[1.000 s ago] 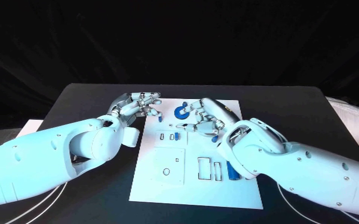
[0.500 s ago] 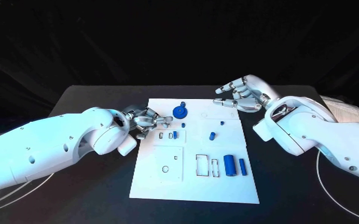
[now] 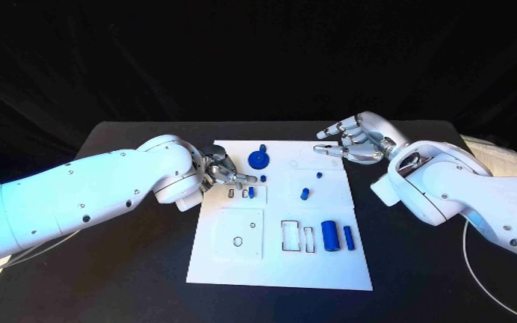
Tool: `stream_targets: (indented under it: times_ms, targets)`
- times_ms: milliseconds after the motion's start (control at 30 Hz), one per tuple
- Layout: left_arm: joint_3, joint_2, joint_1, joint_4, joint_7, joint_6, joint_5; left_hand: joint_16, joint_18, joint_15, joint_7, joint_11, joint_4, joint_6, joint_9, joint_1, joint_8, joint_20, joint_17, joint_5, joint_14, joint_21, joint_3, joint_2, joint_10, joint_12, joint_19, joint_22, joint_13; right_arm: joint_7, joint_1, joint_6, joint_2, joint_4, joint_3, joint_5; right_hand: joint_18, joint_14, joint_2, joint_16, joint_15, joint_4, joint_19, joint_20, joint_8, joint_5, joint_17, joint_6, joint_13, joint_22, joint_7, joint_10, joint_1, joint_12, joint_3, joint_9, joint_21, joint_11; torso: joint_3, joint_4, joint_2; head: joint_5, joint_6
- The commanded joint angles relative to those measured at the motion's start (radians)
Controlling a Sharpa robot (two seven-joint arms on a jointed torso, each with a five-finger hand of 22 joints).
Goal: Assemble the parts on the task board
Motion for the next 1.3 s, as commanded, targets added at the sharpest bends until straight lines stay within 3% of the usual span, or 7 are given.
stream_targets:
  times_ms: [33,267,500,700,1167,1300]
  targets:
    - [0.0,0.018,0.005,-0.015,-0.055,0.068,-0.079,0.003,-0.016,-0.01,-0.002,-0.001,0.001,-0.01,0.015,-0.007,0.014,-0.006,0.263,-0.002,0.105,0.007,-0.016,0.012,0.01,0.008,0.019,0.061,0.009,-0.009,-0.003,0.023,0.002,-0.001,0.0,-0.006,0.006,0.055,0.006,-0.005,0.004,0.0,-0.008,0.0,0.005,0.004,0.026,0.007,-0.002,0.051,-0.002,0.0,-0.002,-0.007,-0.009,0.001,-0.006,-0.002,0.0005,-0.0002,0.0,0.002,-0.003]
    - [0.0,0.055,0.012,-0.045,-0.063,0.091,-0.099,0.003,-0.017,-0.011,-0.003,-0.002,0.001,-0.021,0.034,-0.014,0.029,-0.007,0.263,-0.003,0.105,0.011,-0.035,0.018,0.01,0.011,0.018,0.067,0.014,-0.018,-0.01,0.028,0.003,-0.004,-0.002,-0.013,0.007,0.054,0.007,-0.008,0.004,0.001,-0.011,0.0,0.005,0.006,0.022,0.007,-0.006,0.047,-0.002,-0.002,-0.003,-0.012,-0.01,0.001,-0.008,-0.002,-0.0009,-0.0025,0.002,0.004,-0.006]
    - [0.0,0.082,0.015,-0.057,-0.071,0.13,-0.142,0.003,-0.017,-0.011,-0.004,-0.003,-0.001,-0.026,0.048,-0.005,0.04,-0.007,0.263,-0.002,0.105,0.014,-0.039,0.029,0.009,0.011,0.018,0.07,0.015,-0.024,-0.021,0.034,0.008,-0.008,-0.003,-0.033,0.01,0.051,0.007,-0.016,0.004,0.004,-0.02,-0.001,0.005,0.009,0.007,0.009,-0.014,0.035,-0.002,-0.008,-0.006,-0.023,-0.016,0.001,-0.015,-0.002,-0.0013,-0.0002,0.002,0.005,-0.01]
    - [0.0,0.092,0.017,-0.063,-0.074,0.154,-0.153,0.003,-0.018,-0.011,-0.005,-0.003,-0.005,-0.034,0.064,0.019,0.053,-0.007,0.263,0.0,0.105,0.017,-0.037,0.043,0.009,0.012,0.019,0.075,0.017,-0.031,-0.024,0.035,0.009,-0.01,-0.003,-0.05,0.01,0.05,0.007,-0.018,0.004,0.005,-0.021,-0.001,0.006,0.009,0.005,0.01,-0.017,0.033,-0.002,-0.01,-0.007,-0.027,-0.017,0.001,-0.016,-0.002,-0.0016,-0.0008,0.001,0.005,-0.011]
    - [0.0,0.107,0.017,-0.072,-0.075,0.173,-0.156,0.003,-0.018,-0.011,-0.005,-0.003,-0.007,-0.043,0.084,0.041,0.068,-0.006,0.263,0.0,0.105,0.017,-0.037,0.052,0.008,0.011,0.018,0.077,0.017,-0.037,-0.028,0.038,0.012,-0.014,-0.003,-0.046,0.011,0.049,0.01,-0.021,0.003,0.007,-0.023,-0.001,0.007,0.012,0.002,0.011,-0.019,0.029,-0.003,-0.011,-0.007,-0.029,-0.02,0.002,-0.019,-0.003,-0.0017,-0.0005,0.003,0.003,-0.009]
    - [0.0,0.11,0.017,-0.076,-0.076,0.179,-0.156,0.003,-0.018,-0.011,-0.005,-0.003,-0.013,-0.05,0.096,0.068,0.076,-0.005,0.263,0.001,0.105,0.018,-0.021,0.066,0.008,0.01,0.017,0.079,0.018,-0.038,-0.029,0.041,0.012,-0.012,-0.003,-0.043,0.011,0.05,0.016,-0.02,0.003,0.009,-0.022,-0.002,0.007,0.017,0.004,0.013,-0.018,0.03,-0.004,-0.01,-0.005,-0.028,-0.021,0.002,-0.018,-0.004,-0.0018,-0.0009,0.002,0.002,-0.011]
